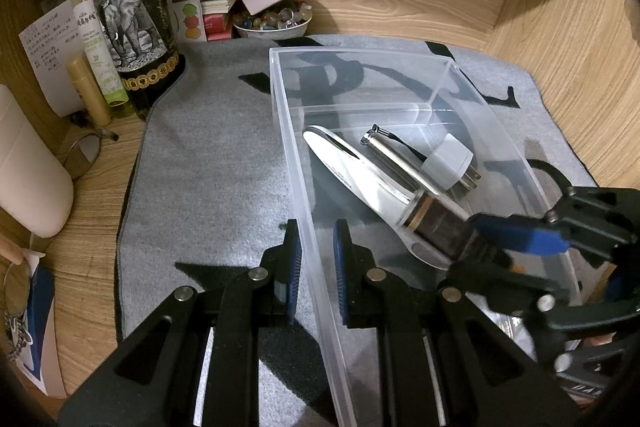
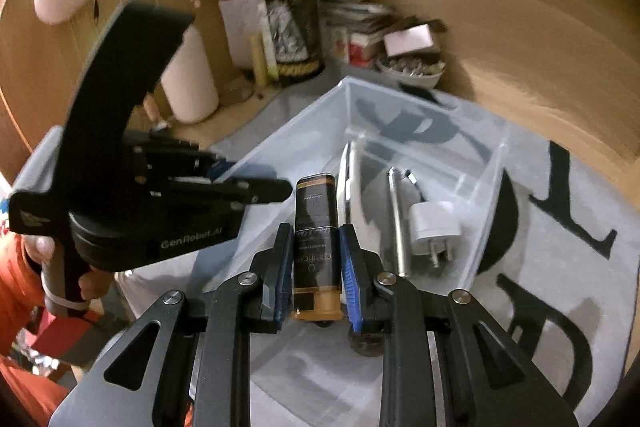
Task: Organize rigid objects
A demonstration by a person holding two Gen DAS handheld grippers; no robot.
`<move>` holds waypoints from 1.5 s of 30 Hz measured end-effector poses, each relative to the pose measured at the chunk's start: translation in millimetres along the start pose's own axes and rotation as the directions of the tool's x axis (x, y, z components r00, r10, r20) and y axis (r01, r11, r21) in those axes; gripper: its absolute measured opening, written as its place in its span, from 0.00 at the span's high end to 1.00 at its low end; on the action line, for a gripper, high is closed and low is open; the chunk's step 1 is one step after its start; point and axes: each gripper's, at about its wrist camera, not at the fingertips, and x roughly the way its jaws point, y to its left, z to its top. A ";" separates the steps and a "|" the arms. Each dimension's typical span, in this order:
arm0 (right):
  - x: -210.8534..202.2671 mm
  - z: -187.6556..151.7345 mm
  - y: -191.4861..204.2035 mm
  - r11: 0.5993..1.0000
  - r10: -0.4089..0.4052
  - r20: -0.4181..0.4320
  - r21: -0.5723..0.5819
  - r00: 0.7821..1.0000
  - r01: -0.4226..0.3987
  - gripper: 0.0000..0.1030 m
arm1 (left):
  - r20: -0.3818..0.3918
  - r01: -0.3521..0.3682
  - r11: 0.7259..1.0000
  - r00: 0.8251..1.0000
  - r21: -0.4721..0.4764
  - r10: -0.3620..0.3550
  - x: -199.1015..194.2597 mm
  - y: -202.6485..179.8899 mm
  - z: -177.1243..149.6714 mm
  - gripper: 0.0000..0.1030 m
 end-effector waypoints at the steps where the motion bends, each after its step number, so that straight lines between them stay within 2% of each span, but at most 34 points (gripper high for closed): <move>1: 2.1 0.2 0.7 1.000 -0.002 -0.011 -0.004 1.000 0.002 0.79 | 0.000 0.000 1.000 1.000 0.000 0.000 0.1 -0.3 0.0 0.87; 6: 9.7 -0.1 0.1 1.000 -0.008 -0.054 0.010 0.999 0.008 0.79 | 0.001 0.002 1.000 1.000 -0.001 -0.002 0.0 -0.3 -0.3 0.87; 10: 2.9 -0.5 -1.3 0.999 -0.032 -0.022 0.012 0.999 0.032 0.67 | -0.001 0.004 1.000 1.000 -0.001 -0.004 0.1 -0.5 0.0 0.86; 20: -30.5 0.8 -16.6 0.995 -0.080 0.065 0.061 0.995 0.076 0.66 | -0.002 0.002 1.000 1.000 0.000 -0.002 0.3 0.6 0.9 0.86; 26: -62.0 -7.7 -40.3 0.981 -0.153 0.124 0.138 0.980 0.136 0.64 | -0.002 0.000 1.000 1.000 0.000 0.000 0.5 0.7 1.2 0.86; 31: -87.5 -23.5 -65.5 0.949 -0.268 0.148 0.211 0.952 0.234 0.59 | -0.002 -0.001 1.000 1.000 0.001 0.001 0.5 2.3 0.9 0.86; 33: -94.8 -33.0 -77.3 0.930 -0.315 0.138 0.245 0.939 0.275 0.58 | -0.001 -0.001 1.000 1.000 0.001 0.001 0.5 2.2 0.8 0.86; 35: -98.1 -41.8 -87.1 0.916 -0.332 0.120 0.277 0.936 0.290 0.58 | -0.002 -0.001 1.000 1.000 0.001 0.001 0.5 2.2 0.8 0.86; 38: -93.0 -59.3 -102.5 0.894 -0.340 0.065 0.331 0.938 0.301 0.58 | -0.002 -0.003 1.000 1.000 0.001 0.003 0.3 3.7 0.6 0.86; 45: -75.9 -95.3 -110.5 0.877 -0.321 -0.034 0.366 0.947 0.310 0.58 | -0.003 -0.007 1.000 1.000 0.004 0.007 0.3 4.6 0.0 0.86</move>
